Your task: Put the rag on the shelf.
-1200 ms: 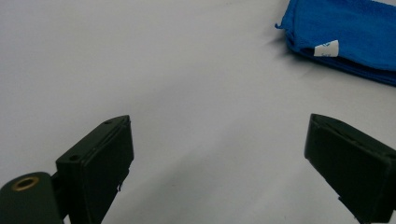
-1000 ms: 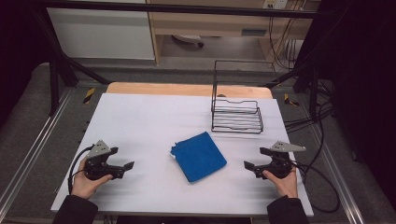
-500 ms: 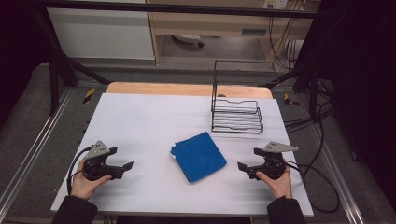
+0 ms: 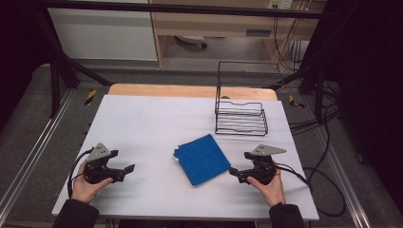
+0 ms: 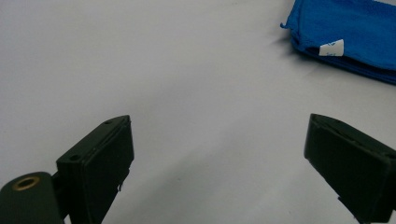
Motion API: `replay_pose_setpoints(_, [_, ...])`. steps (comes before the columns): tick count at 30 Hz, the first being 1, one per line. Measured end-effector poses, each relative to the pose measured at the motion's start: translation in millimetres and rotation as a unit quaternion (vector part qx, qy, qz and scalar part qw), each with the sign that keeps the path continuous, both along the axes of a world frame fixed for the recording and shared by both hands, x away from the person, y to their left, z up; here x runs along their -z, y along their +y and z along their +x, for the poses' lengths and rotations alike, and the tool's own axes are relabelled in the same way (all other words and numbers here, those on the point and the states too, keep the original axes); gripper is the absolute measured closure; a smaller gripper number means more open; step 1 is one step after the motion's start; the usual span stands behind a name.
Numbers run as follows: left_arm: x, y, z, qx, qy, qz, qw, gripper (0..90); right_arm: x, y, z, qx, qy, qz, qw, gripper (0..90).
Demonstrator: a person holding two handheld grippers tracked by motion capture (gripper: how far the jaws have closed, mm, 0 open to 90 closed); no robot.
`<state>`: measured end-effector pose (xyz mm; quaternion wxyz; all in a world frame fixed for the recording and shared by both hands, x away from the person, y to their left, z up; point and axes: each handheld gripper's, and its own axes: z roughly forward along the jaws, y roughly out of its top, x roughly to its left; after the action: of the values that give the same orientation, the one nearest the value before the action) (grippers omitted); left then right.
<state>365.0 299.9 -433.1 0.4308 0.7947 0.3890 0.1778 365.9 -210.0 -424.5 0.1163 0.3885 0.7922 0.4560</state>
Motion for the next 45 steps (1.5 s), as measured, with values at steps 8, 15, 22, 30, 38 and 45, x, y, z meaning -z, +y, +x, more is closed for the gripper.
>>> replay_pose_setpoints(8, [0.0, 0.2, 0.1, -0.002, -0.001, 0.001, 1.0000, 9.1, 0.2, 29.2, -0.9, -0.023, 0.006, -0.012, 0.9996, 12.0])
replay_pose_setpoints(15, [-0.5, 0.6, 0.3, -0.003, -0.001, 0.001, 1.0000, 9.5, 2.2, 57.7, -6.7, -0.057, 0.009, -0.025, 0.9980, 22.2])
replay_pose_setpoints(22, [-0.8, 1.8, 0.1, -0.004, -0.003, 0.003, 1.0000, 9.8, 3.9, 86.9, -12.7, -0.095, 0.012, -0.025, 0.9951, 34.3])
replay_pose_setpoints(30, [-0.8, 1.4, 0.2, -0.006, -0.001, 0.003, 1.0000, 10.1, 11.0, 113.0, -16.2, -0.122, 0.021, -0.038, 0.9916, 52.1])
replay_pose_setpoints(38, [-1.3, 1.7, -0.3, -0.005, -0.002, 0.005, 1.0000, 10.5, 22.7, 131.3, -19.4, -0.140, 0.028, -0.066, 0.9875, 63.0])
replay_pose_setpoints(45, [-1.1, 1.5, -0.1, -0.006, -0.002, 0.004, 1.0000, 10.8, 27.5, 132.2, -21.0, -0.132, 0.010, -0.085, 0.9875, 73.8])
